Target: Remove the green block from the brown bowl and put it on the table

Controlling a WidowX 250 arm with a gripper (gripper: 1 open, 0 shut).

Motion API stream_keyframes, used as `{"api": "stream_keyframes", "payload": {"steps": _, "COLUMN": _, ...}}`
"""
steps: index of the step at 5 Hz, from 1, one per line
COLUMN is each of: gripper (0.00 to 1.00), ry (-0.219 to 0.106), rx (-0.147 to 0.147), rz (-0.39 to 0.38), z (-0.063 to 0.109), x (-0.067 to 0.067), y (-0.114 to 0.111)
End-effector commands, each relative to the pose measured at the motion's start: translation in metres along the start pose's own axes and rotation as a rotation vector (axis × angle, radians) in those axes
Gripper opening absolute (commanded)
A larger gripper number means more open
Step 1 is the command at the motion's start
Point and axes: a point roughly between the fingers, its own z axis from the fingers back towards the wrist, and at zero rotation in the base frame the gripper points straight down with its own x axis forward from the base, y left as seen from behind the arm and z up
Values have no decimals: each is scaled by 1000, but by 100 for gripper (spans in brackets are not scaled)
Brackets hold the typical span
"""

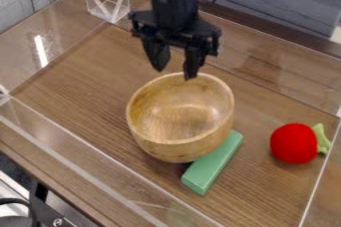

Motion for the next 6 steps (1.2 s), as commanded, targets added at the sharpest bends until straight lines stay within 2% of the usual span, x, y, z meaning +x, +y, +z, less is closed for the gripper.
{"api": "stream_keyframes", "payload": {"steps": 1, "gripper": 0, "ry": -55, "rx": 12, "rz": 10, "z": 8, "x": 22, "y": 10}}
{"api": "stream_keyframes", "payload": {"steps": 2, "gripper": 0, "ry": -63, "rx": 16, "rz": -7, "z": 10, "x": 24, "y": 21}}
{"api": "stream_keyframes", "payload": {"steps": 3, "gripper": 100, "ry": -82, "rx": 19, "rz": -27, "z": 11, "x": 35, "y": 39}}
{"api": "stream_keyframes", "payload": {"steps": 4, "gripper": 100, "ry": -92, "rx": 14, "rz": -110, "z": 8, "x": 56, "y": 52}}
{"api": "stream_keyframes", "payload": {"steps": 5, "gripper": 0, "ry": -95, "rx": 8, "rz": -213, "z": -3, "x": 75, "y": 62}}
{"api": "stream_keyframes", "payload": {"steps": 6, "gripper": 0, "ry": -101, "rx": 23, "rz": -190, "z": -10, "x": 86, "y": 76}}
